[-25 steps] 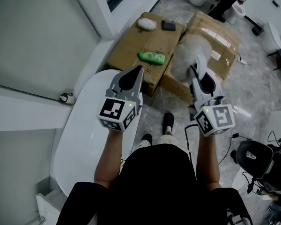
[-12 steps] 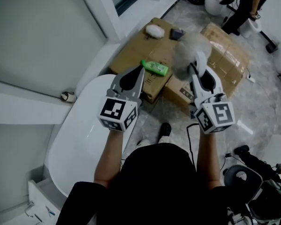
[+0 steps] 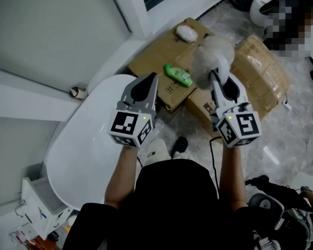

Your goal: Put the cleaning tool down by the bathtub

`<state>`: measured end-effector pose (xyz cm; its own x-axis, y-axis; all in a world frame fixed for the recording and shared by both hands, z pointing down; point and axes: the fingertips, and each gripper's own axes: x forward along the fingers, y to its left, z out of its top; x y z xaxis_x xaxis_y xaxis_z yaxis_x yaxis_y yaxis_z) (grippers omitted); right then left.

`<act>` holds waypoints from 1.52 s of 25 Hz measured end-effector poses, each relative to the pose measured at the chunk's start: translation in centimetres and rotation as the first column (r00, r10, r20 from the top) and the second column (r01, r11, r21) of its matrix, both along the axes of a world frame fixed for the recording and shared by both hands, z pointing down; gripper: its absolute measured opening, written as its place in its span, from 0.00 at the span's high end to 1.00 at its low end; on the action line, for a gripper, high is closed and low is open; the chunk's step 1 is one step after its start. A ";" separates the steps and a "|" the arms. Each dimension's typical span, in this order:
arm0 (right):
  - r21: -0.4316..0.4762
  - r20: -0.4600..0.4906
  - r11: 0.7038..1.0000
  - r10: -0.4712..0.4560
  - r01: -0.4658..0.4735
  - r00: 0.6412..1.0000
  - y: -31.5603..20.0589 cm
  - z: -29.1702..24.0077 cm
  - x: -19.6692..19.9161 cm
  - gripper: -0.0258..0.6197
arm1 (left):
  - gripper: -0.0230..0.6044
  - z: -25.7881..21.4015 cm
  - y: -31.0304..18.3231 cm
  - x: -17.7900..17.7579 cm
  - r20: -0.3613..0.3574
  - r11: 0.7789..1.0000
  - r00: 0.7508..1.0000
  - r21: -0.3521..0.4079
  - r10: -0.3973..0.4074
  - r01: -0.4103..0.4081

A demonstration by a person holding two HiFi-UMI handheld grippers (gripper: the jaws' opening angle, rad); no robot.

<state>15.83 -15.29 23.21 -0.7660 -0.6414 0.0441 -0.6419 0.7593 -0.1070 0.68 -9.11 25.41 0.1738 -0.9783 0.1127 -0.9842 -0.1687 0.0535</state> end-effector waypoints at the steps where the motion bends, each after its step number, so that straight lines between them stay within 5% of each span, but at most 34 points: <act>1: -0.006 -0.004 1.000 -0.014 0.014 1.000 -0.3 0.3 -0.5 0.82 | 0.97 0.3 -0.1 -0.3 -0.001 1.000 1.000 -0.007 -0.010 0.010; 14: -0.052 -0.090 0.993 -0.106 0.102 0.990 -4.6 3.9 -7.4 0.82 | 0.97 2.3 -3.8 -5.3 -0.029 0.998 0.998 -0.040 -0.059 0.058; 38: -0.227 -0.182 0.972 -0.108 0.065 0.977 -18.0 13.7 -22.6 0.82 | 0.97 10.2 -17.8 -18.4 -0.125 0.988 0.992 -0.156 -0.025 0.005</act>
<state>-6.76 -33.28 36.90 -0.7815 -0.5311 0.3276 -0.5994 0.7847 -0.1579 -17.72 -26.93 35.59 0.1820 -0.9533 0.2410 -0.9703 -0.1343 0.2014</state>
